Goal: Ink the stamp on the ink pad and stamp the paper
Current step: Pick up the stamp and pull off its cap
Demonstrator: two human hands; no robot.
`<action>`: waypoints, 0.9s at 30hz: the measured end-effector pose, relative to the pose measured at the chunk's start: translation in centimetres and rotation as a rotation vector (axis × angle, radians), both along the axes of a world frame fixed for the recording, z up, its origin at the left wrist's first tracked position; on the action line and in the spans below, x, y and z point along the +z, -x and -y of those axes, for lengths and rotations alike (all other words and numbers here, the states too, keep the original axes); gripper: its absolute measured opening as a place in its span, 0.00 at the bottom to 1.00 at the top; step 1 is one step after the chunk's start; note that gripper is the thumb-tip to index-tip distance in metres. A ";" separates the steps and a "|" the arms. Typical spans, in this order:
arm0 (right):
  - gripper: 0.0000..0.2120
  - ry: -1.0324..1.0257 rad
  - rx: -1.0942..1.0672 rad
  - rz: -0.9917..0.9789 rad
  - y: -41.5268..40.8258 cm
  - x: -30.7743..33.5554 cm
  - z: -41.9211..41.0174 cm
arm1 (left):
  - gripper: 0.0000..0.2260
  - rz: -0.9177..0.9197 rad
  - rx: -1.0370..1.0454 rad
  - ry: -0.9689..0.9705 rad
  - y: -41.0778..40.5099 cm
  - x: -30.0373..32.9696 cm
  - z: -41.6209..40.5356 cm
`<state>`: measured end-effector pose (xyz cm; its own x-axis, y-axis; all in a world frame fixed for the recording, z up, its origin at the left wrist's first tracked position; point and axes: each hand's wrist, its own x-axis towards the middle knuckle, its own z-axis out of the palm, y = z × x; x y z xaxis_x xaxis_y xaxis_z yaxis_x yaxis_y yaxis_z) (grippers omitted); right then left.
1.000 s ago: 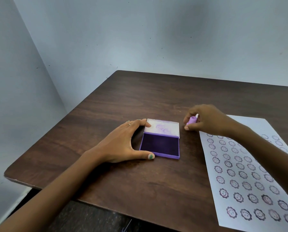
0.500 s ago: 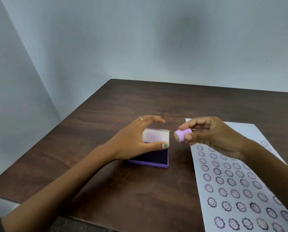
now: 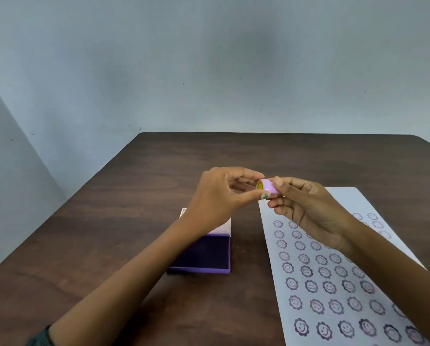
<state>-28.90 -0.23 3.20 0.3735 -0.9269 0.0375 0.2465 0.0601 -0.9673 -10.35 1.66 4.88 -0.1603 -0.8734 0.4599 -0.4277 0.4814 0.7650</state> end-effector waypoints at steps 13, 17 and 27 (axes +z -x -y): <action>0.18 0.073 -0.119 -0.001 -0.7 -0.7 -0.2 | 0.11 -0.161 0.010 -0.111 -0.3 -0.7 -0.3; 0.18 0.071 -0.134 0.014 -0.7 -0.5 -0.3 | 0.11 -0.155 0.005 -0.106 -0.2 -0.8 -0.3; 0.16 0.035 -0.239 0.022 0.2 -0.2 0.0 | 0.10 0.413 0.023 0.082 -0.6 -2.1 -0.2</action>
<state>-29.10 -0.28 2.95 0.1426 -0.9868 0.0764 0.2703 -0.0354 -0.9621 -9.72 1.85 2.78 -0.3269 -0.8422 0.4287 -0.7020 0.5201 0.4865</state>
